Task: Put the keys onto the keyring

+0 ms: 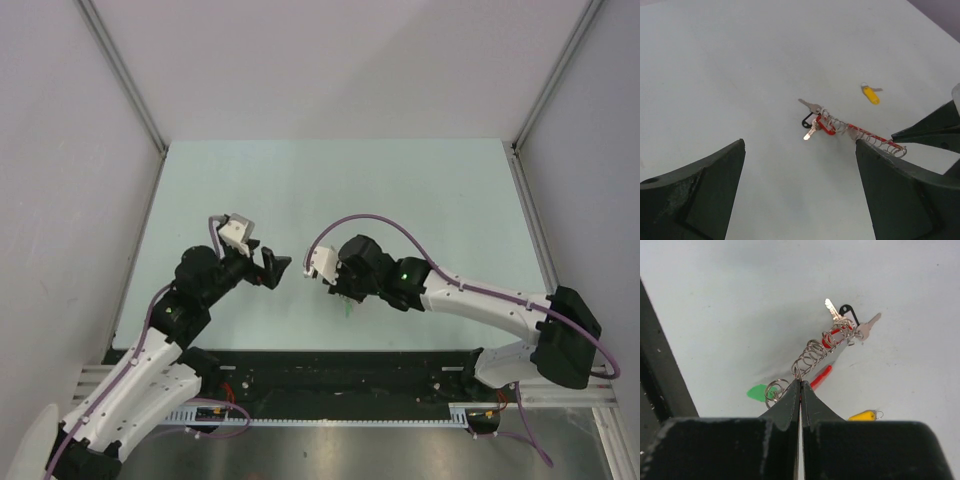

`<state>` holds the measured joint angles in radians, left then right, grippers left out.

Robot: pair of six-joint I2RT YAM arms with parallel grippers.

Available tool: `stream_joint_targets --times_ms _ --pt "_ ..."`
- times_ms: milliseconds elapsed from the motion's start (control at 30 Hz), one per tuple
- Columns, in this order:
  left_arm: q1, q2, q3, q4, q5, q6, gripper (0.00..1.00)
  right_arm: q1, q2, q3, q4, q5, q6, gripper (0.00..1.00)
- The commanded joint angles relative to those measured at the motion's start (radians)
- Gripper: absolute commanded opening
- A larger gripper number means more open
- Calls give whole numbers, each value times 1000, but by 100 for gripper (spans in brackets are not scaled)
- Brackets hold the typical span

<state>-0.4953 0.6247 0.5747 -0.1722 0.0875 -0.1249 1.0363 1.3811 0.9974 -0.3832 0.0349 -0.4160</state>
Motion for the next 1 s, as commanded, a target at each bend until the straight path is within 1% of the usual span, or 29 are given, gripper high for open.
stream_joint_targets --times_ms 0,33,100,133,167,200,233,267,367,433,467,533,633,700,833,900,933,967 --pt "8 47 -33 168 240 -50 95 -1 -80 44 -28 -67 -38 0" --pt "6 58 -18 168 314 -27 93 1 -89 44 -29 -67 -43 0" --pt "6 92 10 151 368 11 90 2 -128 44 -45 -67 -41 0" --pt "6 102 34 142 421 63 89 2 -142 44 -48 -73 -37 0" --pt "8 110 45 116 446 91 84 2 -152 44 -54 -78 -35 0" --pt "5 122 57 106 484 120 83 4 -163 44 -57 -81 -35 0" --pt "4 151 76 96 517 181 81 4 -183 44 -56 -82 -33 0" --pt "1 165 85 77 575 201 80 4 -186 46 -54 -85 -32 0" --pt "-26 231 120 60 629 281 78 7 -195 46 -56 -92 -29 0" --pt "-60 266 143 42 620 355 78 8 -192 44 -59 -95 -27 0" --pt "-102 279 151 39 604 378 78 10 -194 44 -57 -93 -26 0" --pt "-140 302 172 27 581 434 78 14 -194 44 -59 -95 -26 0" --pt "-167 340 185 36 572 458 77 19 -203 44 -57 -98 -26 0" --pt "-175 362 185 48 560 459 74 19 -211 44 -56 -99 -23 0" --pt "-198 392 183 82 548 461 67 18 -218 40 -45 -109 -24 0" --pt "-209 405 179 108 549 452 60 18 -220 40 -40 -112 -21 0" --pt "-212 409 177 115 552 452 55 18 -220 37 -36 -113 -18 0" --pt "-219 412 175 126 554 452 53 18 -218 37 -31 -113 -17 0"
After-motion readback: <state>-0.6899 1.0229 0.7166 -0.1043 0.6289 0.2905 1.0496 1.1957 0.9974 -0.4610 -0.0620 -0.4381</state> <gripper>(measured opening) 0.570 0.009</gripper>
